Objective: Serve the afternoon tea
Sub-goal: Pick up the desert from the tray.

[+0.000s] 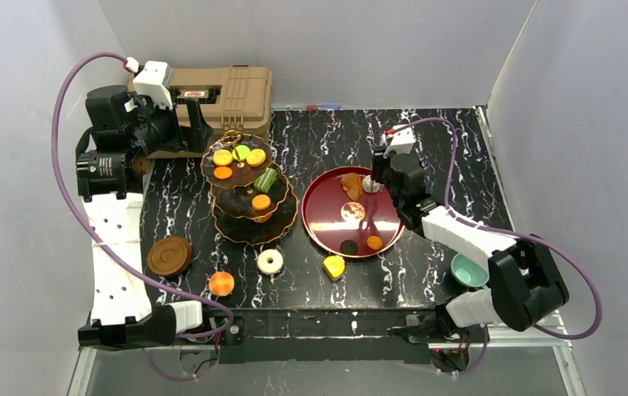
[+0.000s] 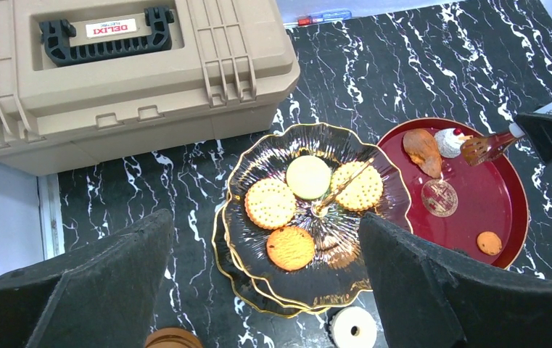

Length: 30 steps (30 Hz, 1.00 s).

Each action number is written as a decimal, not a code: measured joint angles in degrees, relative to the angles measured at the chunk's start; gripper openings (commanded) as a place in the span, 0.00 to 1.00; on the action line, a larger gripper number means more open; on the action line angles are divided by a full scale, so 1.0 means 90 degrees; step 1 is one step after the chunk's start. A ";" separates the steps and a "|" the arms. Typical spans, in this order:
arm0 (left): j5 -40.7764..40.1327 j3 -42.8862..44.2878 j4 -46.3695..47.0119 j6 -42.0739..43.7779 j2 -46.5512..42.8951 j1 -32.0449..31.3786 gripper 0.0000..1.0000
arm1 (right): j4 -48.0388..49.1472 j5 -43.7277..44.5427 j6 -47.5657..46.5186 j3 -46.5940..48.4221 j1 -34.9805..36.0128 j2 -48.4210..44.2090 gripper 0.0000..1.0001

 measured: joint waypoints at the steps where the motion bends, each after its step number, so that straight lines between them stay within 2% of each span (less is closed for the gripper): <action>1: 0.0007 0.0000 0.0000 0.0000 0.0005 0.0000 0.98 | 0.0024 -0.0024 0.0000 0.0000 -0.0017 0.0053 0.49; 3: 0.0027 0.0000 0.0000 0.0000 0.0019 0.0000 0.98 | 0.0068 -0.0046 0.0005 0.0000 -0.0019 0.0109 0.55; 5: 0.0046 0.0000 0.0000 0.0000 0.0029 0.0000 0.98 | 0.0129 -0.0063 0.0010 0.0000 -0.0019 0.0153 0.56; 30: 0.0097 0.0000 0.0015 0.0022 0.0036 0.0000 0.98 | 0.0699 -0.0238 0.0019 0.0223 -0.0192 0.1105 0.55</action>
